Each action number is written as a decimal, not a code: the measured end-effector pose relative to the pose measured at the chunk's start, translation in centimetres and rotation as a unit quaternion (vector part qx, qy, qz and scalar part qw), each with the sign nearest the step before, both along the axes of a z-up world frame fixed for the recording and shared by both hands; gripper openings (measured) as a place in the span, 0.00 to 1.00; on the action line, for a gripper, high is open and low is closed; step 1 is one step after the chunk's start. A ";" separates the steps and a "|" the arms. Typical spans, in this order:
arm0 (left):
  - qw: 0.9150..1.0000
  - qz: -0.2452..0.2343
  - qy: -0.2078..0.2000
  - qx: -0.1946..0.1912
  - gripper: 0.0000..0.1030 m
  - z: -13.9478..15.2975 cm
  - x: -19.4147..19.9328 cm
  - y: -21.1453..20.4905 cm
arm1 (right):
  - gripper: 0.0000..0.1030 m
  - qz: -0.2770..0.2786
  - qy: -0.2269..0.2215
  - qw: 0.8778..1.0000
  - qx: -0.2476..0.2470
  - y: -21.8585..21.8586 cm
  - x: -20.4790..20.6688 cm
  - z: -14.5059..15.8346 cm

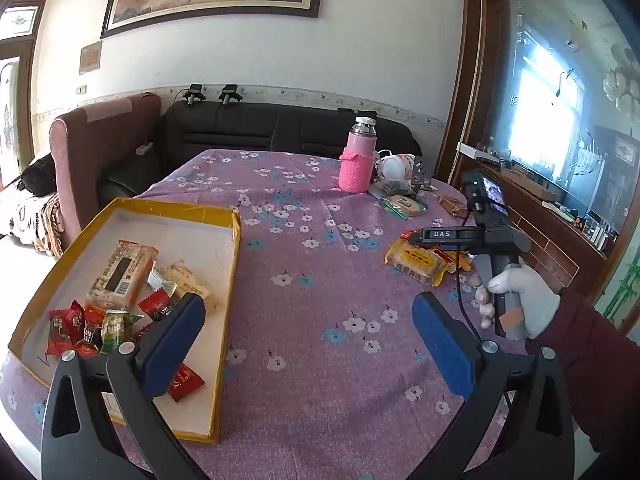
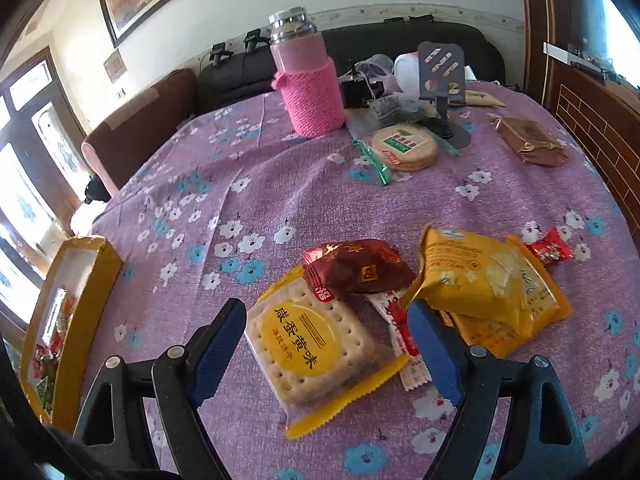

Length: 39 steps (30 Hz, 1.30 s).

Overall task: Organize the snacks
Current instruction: 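Move both open tools back toward the snack pile, then grasp the red chocolate packet with the right tool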

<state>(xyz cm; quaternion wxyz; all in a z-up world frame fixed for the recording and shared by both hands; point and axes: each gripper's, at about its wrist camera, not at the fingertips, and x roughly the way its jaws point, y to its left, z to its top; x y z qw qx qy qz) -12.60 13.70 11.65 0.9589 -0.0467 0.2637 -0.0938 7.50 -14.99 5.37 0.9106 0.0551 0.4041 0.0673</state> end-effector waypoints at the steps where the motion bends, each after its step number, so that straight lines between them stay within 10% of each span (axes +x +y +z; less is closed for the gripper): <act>1: 1.000 0.001 0.001 -0.002 1.00 -0.1 0.0 0.1 | 0.64 0.001 0.012 1.000 0.002 0.3 0.5 -0.5; 3: 1.000 0.002 0.003 -0.006 1.00 -0.2 0.1 0.3 | 0.48 0.005 0.029 1.000 0.007 1.1 0.6 -1.1; 11: 0.999 -0.012 0.028 -0.027 1.00 -1.1 1.0 0.4 | 0.41 0.211 0.057 0.974 0.057 6.7 -4.0 -0.8; 16: 0.999 -0.015 0.031 -0.034 1.00 -1.2 1.1 0.5 | 0.61 0.056 -0.021 0.998 0.029 1.2 -2.5 2.6; 20: 0.998 -0.017 0.041 -0.043 1.00 -1.6 1.5 0.6 | 0.63 -0.031 -0.003 0.999 0.044 -2.2 0.3 2.3; 30: 0.998 -0.019 0.048 -0.045 1.00 -1.9 1.8 0.8 | 0.62 -0.086 0.040 0.995 0.023 -1.7 4.2 -0.8; 39: 0.996 -0.017 0.065 -0.054 1.00 -2.3 2.3 0.9 | 0.19 -0.061 0.021 0.998 0.008 -0.5 3.1 -0.6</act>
